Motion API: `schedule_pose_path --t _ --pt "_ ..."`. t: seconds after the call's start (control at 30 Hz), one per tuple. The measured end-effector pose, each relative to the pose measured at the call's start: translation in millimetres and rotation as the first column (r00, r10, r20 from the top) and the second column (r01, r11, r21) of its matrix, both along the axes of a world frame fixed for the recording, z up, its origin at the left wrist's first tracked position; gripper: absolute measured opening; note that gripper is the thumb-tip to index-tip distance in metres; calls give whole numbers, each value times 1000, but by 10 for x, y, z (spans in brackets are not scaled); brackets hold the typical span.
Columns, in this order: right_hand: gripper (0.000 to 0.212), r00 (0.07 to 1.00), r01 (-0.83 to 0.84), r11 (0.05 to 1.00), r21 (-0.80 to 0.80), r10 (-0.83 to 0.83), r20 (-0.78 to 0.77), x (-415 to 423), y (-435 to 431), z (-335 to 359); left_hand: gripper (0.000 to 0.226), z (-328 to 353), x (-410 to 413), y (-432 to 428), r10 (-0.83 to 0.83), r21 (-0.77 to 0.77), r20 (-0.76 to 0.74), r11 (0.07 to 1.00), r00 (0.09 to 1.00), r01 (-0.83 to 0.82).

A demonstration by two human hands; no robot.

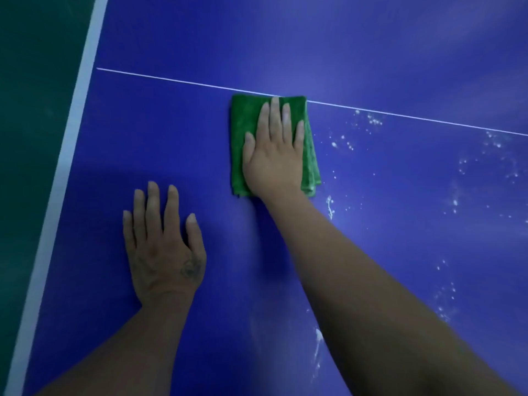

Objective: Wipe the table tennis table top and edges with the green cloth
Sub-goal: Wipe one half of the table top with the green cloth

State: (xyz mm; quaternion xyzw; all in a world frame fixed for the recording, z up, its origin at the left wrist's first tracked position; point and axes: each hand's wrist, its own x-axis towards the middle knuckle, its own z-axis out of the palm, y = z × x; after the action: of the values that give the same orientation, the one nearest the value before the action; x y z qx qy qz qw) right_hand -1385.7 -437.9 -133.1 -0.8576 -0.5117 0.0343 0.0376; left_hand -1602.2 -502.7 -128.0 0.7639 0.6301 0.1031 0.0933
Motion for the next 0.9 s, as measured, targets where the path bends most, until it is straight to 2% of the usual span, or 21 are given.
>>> schedule_pose_path --t 0.17,0.33,0.43,0.53,0.63,0.77,0.9 --pt "70 985 172 984 38 -171 -31 820 45 -6 63 -12 -11 -1 -13 -25 -22 1000 1000 12" --pt "68 898 440 898 7 -440 -29 1568 -458 62 63 22 14 7 4 -39 -8 999 1000 -4" --pt "70 831 553 833 -9 -553 -60 1530 -577 51 63 28 19 16 8 -49 -11 999 1000 -8" --pt "69 782 623 782 6 -623 -21 1159 -452 33 63 32 11 9 1 -58 -17 998 1000 -2" --pt "70 845 535 845 13 -535 2 616 -230 48 63 38 13 11 5 -66 -11 998 1000 -6" --pt "71 968 250 965 73 -251 -2 -102 -207 0 64 54 31 -3 5 -69 -22 998 1000 -6" --pt "70 999 46 991 126 -43 -25 43 -683 -39 65 57 42 -6 11 -72 -9 997 1000 -11"
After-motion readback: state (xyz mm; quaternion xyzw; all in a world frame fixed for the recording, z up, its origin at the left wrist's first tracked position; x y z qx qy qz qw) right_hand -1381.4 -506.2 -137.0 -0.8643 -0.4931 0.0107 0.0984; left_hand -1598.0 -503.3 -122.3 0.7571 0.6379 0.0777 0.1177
